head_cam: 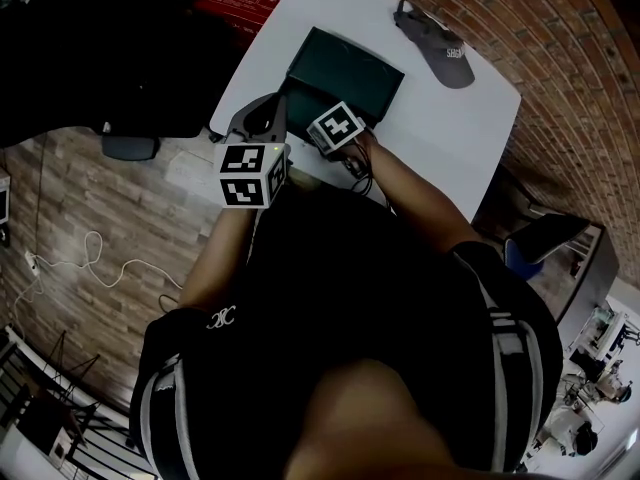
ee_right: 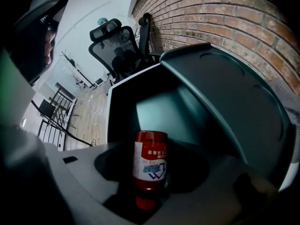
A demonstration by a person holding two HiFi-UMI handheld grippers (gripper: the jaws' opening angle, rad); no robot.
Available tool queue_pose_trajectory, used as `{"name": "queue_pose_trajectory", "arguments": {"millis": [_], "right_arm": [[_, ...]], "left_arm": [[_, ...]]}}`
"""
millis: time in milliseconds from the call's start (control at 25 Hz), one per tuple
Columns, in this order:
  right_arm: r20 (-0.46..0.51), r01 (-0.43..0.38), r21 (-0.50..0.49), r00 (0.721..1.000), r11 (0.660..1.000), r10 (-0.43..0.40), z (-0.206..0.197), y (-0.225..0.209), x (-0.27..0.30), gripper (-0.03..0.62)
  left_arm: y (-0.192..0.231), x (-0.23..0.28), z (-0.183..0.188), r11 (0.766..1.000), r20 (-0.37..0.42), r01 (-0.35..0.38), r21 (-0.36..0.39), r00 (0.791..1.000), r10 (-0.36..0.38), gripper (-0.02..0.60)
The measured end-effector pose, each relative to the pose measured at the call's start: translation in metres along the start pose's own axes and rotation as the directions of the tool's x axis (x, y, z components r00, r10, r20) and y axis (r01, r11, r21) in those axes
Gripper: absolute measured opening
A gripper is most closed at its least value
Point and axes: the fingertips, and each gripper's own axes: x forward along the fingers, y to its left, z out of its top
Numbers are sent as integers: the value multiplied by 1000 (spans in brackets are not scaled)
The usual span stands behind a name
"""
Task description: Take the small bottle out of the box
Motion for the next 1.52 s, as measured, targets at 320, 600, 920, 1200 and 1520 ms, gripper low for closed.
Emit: {"name": "queue_pose_trajectory", "arguments": {"millis": [320, 600, 920, 1200, 1520], "right_arm": [[70, 0, 3, 998, 1000, 0, 5, 4, 7, 213], [261, 35, -20, 965, 999, -29, 28, 5, -29, 214], [491, 65, 34, 868, 997, -74, 65, -4, -95, 215], [709, 152, 93, 684, 984, -172, 97, -17, -177, 214], [835, 263, 212, 451, 941, -314, 102, -35, -255, 215]], "left_arm": [[-8, -5, 4, 1000, 9, 8, 13, 1000, -9, 12], [-2, -5, 12, 1000, 21, -10, 22, 1000, 10, 12], [1, 4, 33, 999, 59, -15, 34, 998, 13, 12], [-4, 9, 53, 998, 97, -23, 60, 995, 17, 12], [-19, 15, 80, 995, 156, -20, 93, 988, 5, 12]]}}
